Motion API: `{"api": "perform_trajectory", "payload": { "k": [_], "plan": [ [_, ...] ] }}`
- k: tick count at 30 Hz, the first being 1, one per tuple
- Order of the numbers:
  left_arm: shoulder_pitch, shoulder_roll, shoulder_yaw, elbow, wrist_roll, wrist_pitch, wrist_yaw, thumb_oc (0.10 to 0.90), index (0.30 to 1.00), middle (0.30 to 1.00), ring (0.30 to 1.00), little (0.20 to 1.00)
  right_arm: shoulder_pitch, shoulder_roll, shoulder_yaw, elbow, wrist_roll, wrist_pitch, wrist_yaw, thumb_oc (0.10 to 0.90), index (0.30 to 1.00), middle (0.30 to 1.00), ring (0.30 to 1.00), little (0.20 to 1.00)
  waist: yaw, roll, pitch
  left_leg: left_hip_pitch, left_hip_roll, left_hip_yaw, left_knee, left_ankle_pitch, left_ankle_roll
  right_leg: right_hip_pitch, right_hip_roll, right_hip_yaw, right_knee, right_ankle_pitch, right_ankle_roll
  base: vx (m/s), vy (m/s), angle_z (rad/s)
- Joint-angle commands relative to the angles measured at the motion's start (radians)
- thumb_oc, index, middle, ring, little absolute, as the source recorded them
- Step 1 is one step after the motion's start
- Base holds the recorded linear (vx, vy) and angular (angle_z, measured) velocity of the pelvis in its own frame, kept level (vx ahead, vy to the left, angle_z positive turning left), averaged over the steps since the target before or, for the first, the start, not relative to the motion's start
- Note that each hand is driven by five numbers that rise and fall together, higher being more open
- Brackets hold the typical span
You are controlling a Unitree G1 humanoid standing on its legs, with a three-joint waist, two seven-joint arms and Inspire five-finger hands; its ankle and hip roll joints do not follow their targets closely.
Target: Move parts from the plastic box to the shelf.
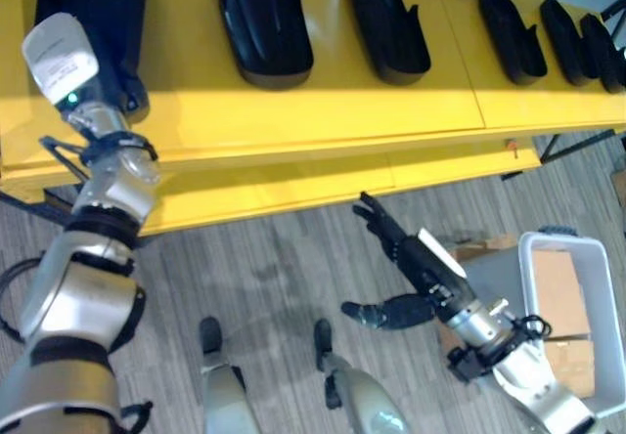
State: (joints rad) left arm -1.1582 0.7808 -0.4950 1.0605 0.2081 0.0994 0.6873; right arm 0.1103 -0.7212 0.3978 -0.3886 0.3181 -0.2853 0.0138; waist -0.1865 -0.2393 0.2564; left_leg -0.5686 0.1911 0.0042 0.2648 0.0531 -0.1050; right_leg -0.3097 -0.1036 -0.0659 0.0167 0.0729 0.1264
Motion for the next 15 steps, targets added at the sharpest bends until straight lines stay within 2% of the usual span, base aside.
{"api": "perform_trajectory", "payload": {
  "k": [1, 15],
  "plan": [
    [-0.124, 0.092, -0.009, 0.073, -0.035, -0.023, 0.023, 0.400, 0.300, 0.300, 0.300, 0.300, -0.052, -0.021, -0.085, -0.056, 0.049, -0.106, -0.011, 0.900, 1.000, 1.000, 1.000, 1.000, 0.004, -0.005, -0.073, 0.087, 0.013, 0.065, 0.048, -0.116, 0.050, -0.011, -0.009, 0.046, 0.118, -0.062, 0.023, 0.01, 0.001, -0.05],
    [-0.107, 0.111, 0.030, 0.089, -0.112, -0.038, 0.026, 0.400, 0.300, 0.300, 0.300, 0.300, -0.044, -0.033, -0.088, -0.061, 0.052, -0.103, -0.008, 0.900, 1.000, 1.000, 1.000, 1.000, 0.014, -0.014, -0.073, 0.068, 0.007, 0.054, 0.065, -0.124, 0.054, -0.006, -0.014, 0.037, 0.110, -0.060, 0.022, 0.01, 0.001, 0.00]
  ]
}}
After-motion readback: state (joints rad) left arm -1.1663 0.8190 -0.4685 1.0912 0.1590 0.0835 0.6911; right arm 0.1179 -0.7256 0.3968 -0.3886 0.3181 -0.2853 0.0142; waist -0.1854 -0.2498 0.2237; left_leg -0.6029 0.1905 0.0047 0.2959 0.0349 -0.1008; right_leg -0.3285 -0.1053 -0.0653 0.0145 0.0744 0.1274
